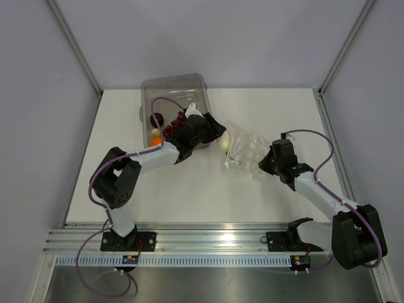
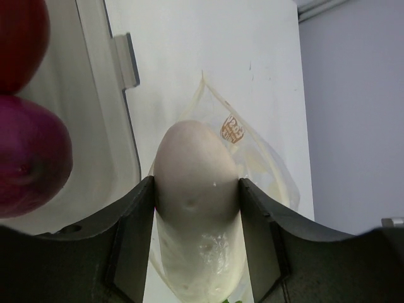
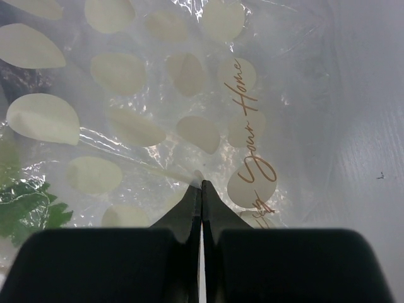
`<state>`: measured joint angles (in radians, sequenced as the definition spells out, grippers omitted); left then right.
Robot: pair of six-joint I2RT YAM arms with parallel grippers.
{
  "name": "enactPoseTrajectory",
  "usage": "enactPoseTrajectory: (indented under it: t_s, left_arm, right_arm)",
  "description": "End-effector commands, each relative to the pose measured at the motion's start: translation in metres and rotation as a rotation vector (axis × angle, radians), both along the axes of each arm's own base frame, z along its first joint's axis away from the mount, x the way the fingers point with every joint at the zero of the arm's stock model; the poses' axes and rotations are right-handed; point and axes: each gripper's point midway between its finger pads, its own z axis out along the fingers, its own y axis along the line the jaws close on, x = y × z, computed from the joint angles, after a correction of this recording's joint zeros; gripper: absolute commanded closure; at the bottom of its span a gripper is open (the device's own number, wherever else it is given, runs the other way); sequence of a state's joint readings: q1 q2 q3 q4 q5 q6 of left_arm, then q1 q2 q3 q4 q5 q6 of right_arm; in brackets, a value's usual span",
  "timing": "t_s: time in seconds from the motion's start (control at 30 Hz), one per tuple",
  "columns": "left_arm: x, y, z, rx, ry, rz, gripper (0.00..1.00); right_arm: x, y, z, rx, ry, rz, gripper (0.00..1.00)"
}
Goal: Open the zip-top bag and remove the fake food
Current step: Pick up the fake fruit from the zipper food storage bag, then place the fake fruit in the bin.
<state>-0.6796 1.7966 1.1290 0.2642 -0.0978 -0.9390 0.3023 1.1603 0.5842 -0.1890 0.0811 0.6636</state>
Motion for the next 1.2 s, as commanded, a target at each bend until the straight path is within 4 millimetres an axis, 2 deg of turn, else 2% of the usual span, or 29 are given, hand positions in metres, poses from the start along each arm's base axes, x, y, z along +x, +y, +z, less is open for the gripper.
enactPoseTrajectory:
  t_s: [0.0,0.3,0.43,0.63,0.9,1.03,1.17]
  left_arm:
    - [0.018,0.013,0.059,-0.050,-0.164,0.092,0.79]
    - [0.047,0.046,0.087,0.032,-0.197,0.232,0.79]
    - [0.061,0.064,0.083,0.034,-0.130,0.233,0.80]
    - [0.086,0.117,0.088,0.054,-0.113,0.330,0.80]
    - [0.109,0.168,0.085,0.100,-0.093,0.414,0.79]
    - [0.121,0.199,0.074,0.128,-0.050,0.456,0.79]
    - [0.134,0.222,0.068,0.144,-0.040,0.488,0.79]
  right_arm:
    - [0.007,0.003,0.012,0.014,-0.037,0.000,1.00]
    - [0.007,0.007,0.010,0.026,-0.030,0.014,1.00]
    - [0.006,0.008,0.010,0.033,-0.030,0.015,1.00]
    - [0.006,0.011,0.010,0.043,-0.027,0.028,1.00]
    - [0.007,0.010,0.011,0.042,-0.032,0.020,1.00]
    - [0.008,0.010,0.010,0.039,-0.030,0.016,1.00]
    - [0.009,0.010,0.011,0.040,-0.031,0.015,1.00]
